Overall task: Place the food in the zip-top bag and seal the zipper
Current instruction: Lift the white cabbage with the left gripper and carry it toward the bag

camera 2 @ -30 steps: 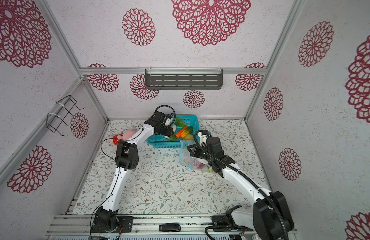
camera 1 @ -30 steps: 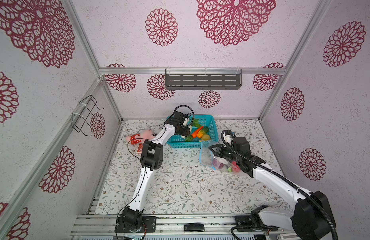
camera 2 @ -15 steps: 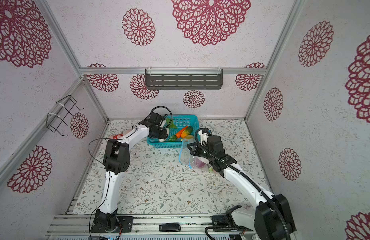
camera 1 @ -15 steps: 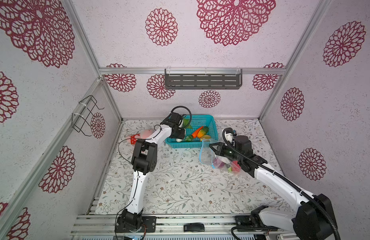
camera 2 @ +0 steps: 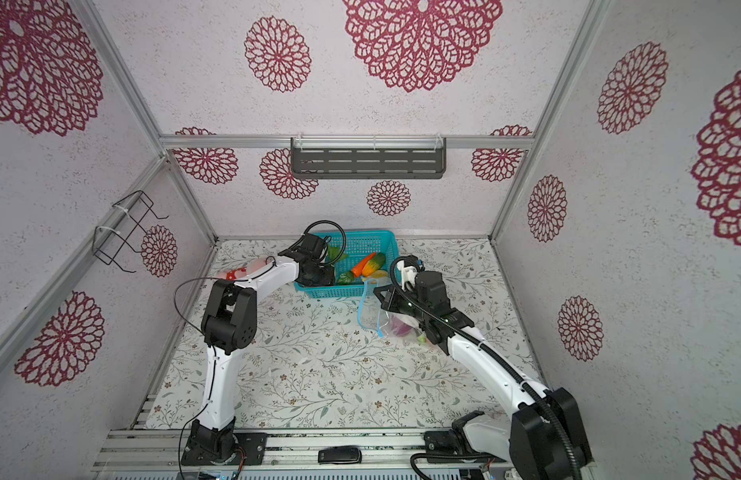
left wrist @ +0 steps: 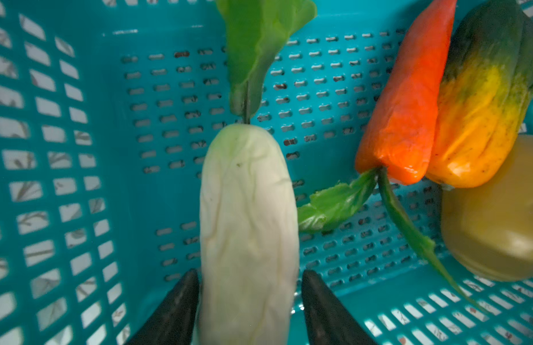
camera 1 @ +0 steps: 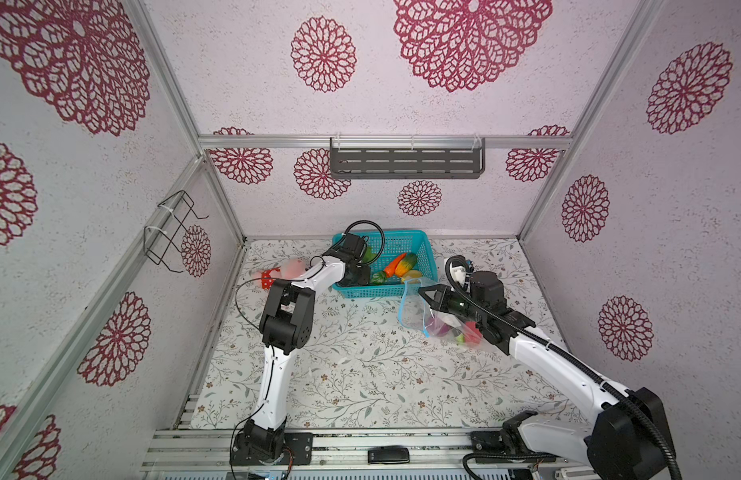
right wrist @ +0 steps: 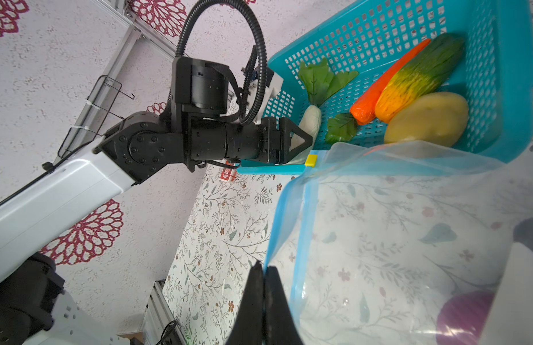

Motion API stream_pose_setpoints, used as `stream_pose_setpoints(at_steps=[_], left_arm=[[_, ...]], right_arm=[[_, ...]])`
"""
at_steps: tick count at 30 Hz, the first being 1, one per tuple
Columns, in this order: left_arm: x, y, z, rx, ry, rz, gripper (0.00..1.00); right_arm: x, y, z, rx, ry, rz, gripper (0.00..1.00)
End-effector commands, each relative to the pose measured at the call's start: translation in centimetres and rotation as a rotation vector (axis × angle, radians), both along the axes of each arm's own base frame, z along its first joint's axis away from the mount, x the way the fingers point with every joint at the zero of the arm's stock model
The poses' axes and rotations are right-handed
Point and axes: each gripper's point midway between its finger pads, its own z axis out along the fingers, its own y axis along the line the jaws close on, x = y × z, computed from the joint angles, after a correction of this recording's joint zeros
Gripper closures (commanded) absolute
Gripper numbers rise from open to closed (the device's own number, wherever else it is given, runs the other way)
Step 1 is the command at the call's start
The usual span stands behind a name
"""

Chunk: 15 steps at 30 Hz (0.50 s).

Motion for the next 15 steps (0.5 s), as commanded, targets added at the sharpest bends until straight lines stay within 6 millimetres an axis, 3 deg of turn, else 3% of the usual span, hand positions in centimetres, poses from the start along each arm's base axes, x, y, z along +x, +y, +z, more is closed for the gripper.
stream_pose_setpoints(at_steps=[1, 5, 15], left_arm=[[1.5, 0.1, 0.3, 0.03, -0.024, 0.008, 0.3], [2.8, 0.0, 0.2, 0.026, -0.022, 0.027, 0.22], [3.9, -0.7, -1.1, 0.008, 0.024, 0.017, 0.24]], right_arm=[[0.3, 0.2, 2.3, 0.032, -0.077, 0.012, 1.0], [0.3, 0.1, 2.2, 0.031, -0.074, 0.011, 1.0], [0.4, 0.0, 1.9, 0.027, -0.064, 0.004, 1.0]])
